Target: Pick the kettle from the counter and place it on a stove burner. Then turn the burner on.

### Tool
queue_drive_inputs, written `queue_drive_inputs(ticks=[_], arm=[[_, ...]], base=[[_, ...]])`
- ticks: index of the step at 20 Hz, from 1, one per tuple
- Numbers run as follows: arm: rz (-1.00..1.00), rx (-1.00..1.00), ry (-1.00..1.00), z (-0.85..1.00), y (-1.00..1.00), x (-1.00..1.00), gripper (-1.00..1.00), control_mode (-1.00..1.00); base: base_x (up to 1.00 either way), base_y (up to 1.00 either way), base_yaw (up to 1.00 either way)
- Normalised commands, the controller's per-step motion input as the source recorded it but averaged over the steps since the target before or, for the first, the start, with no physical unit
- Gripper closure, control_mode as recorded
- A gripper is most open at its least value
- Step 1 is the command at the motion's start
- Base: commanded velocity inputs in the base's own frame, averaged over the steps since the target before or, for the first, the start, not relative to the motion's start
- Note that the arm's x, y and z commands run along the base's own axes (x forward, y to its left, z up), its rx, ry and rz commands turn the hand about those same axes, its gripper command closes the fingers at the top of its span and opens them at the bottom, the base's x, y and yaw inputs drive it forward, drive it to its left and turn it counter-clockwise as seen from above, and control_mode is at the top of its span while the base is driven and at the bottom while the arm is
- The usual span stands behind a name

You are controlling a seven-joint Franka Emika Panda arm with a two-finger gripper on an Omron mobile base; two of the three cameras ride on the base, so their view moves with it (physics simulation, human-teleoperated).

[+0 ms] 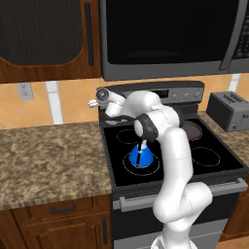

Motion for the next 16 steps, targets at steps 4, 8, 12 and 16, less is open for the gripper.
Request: queue_drive_inputs(ticks=[4,8,12,16], arm=[[0.15,-0.21,0.00,0.00,0.00,0.00,1.00,-1.00],[0.15,-0.31,0.00,0.00,0.04,0.00,1.00,-1.00],[0.16,-0.34,0.00,0.00,0.09,0.00,1.00,-1.00],[0.16,-0.34,0.00,0.00,0.05,0.00,1.00,-1.00]], base=[[0.00,0.00,0.00],[0.00,0.00,0.00],[0.00,0.00,0.00],[0.00,0.00,0.00]])
